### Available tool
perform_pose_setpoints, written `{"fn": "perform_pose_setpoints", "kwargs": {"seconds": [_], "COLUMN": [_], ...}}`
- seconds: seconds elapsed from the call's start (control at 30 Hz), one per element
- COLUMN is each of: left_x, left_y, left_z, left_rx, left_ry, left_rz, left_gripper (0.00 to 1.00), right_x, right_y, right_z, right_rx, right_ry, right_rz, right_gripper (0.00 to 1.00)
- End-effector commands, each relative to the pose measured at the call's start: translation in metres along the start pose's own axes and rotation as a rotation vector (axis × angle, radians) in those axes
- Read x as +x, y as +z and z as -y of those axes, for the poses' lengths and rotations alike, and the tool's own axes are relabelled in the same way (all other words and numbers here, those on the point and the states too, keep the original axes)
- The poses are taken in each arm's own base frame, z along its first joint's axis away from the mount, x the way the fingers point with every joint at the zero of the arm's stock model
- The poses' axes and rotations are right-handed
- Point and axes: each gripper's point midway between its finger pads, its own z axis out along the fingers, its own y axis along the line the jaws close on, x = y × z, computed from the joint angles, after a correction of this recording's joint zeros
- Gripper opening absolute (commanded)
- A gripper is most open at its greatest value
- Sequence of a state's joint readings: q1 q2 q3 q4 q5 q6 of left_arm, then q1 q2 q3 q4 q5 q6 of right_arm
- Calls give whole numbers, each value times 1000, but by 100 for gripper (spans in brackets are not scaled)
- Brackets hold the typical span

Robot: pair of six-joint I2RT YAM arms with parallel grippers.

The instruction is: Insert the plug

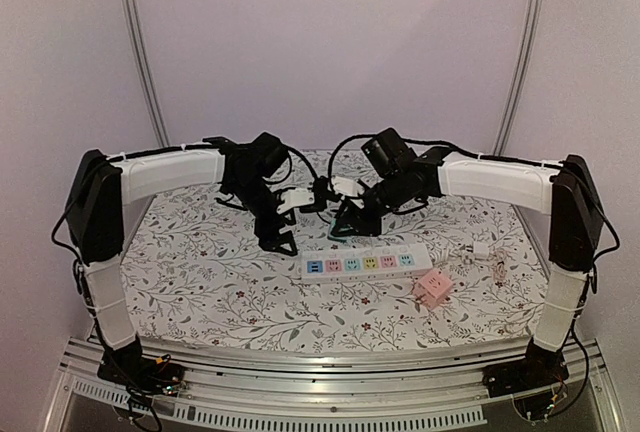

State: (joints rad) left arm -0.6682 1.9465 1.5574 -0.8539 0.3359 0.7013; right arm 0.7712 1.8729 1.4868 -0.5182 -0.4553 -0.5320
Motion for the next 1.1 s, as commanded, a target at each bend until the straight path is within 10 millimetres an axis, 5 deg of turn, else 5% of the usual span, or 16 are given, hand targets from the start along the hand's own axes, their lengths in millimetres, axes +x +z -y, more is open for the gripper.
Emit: {"fn": "perform_pose_setpoints", "kwargs": {"seconds": [0.0,0.33,0.8,1.07], "left_x": [26,71,78,80], "left_y": [-17,-49,-48,-45], "left_z": [-10,-36,-39,-39], "left_rx": [-30,-154,-179,-175], "left_ry": [-120,-271,-292,-297], "left_rz": [1,7,11,5], "left_gripper": [92,92,92,92], "right_x": [16,29,48,43], "right_y": [33,61,75,70], "right_z": [-22,-25,-26,-7], "right_rx": [-113,-147,-159,-95], "right_ry": [-124,-168,-182,-223], "right_rz": [-108,-204,-292,-304], "right_gripper": [0,0,0,0]}}
